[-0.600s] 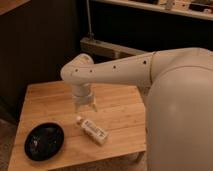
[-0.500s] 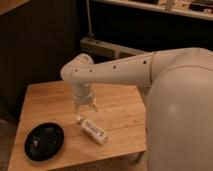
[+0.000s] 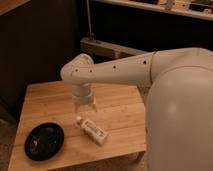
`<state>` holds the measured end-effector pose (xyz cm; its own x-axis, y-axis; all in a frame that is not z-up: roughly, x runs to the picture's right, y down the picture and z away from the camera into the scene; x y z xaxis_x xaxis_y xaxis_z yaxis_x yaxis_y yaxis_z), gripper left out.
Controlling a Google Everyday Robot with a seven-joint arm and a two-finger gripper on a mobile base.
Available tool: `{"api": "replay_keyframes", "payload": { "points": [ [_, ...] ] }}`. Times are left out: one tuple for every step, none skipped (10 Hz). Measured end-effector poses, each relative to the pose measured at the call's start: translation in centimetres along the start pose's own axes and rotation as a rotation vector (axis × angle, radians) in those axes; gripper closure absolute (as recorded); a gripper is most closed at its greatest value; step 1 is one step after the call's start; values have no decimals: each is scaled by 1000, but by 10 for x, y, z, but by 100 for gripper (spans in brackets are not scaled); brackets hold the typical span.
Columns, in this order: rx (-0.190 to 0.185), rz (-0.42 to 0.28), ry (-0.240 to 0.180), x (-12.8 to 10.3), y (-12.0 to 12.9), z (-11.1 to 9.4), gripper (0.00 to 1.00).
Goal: Place the bottle in the ceramic bowl
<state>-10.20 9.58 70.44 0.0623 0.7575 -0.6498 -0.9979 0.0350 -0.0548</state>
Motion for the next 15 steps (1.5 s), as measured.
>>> {"api": "replay_keyframes", "payload": {
  "points": [
    [0,0,0,0,0,0,35],
    [0,0,0,0,0,0,35],
    [0,0,0,0,0,0,35],
    [0,0,0,0,0,0,35],
    [0,0,0,0,0,0,35],
    [0,0,0,0,0,0,35],
    [0,0,0,0,0,0,35],
    [0,0,0,0,0,0,35],
    [0,0,0,0,0,0,35],
    [0,0,0,0,0,0,35],
    [0,0,0,0,0,0,35],
    [0,0,0,0,0,0,35],
    [0,0,0,0,0,0,35],
    [0,-2,0,1,-1,1,35],
    [-11,-14,-7,1,-2,6,35]
  ]
}}
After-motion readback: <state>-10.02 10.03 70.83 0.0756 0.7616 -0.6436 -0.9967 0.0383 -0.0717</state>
